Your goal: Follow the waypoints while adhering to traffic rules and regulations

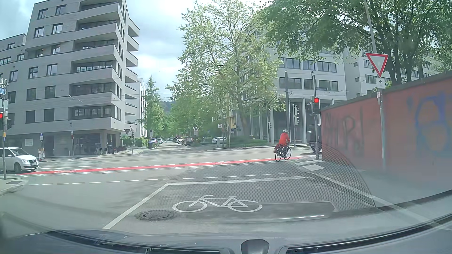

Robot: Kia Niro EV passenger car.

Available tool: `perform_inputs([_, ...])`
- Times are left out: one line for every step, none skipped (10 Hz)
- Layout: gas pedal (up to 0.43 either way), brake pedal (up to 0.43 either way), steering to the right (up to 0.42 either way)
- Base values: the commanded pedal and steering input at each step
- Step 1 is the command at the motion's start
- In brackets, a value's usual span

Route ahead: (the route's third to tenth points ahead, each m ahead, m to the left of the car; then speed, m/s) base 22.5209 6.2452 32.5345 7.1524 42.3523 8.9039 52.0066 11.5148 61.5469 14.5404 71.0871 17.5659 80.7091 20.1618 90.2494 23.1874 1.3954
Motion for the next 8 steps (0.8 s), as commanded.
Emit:
perform_inputs([0.0, 0.226, -0.06])
perform_inputs([0.0, 0.226, -0.06])
perform_inputs([0.0, 0.232, -0.059])
perform_inputs([0.0, 0.232, -0.059])
perform_inputs([0.0, 0.226, -0.052])
perform_inputs([0.0, 0.232, -0.041])
perform_inputs([0.0, 0.232, -0.032])
perform_inputs([0.0, 0.226, -0.027])
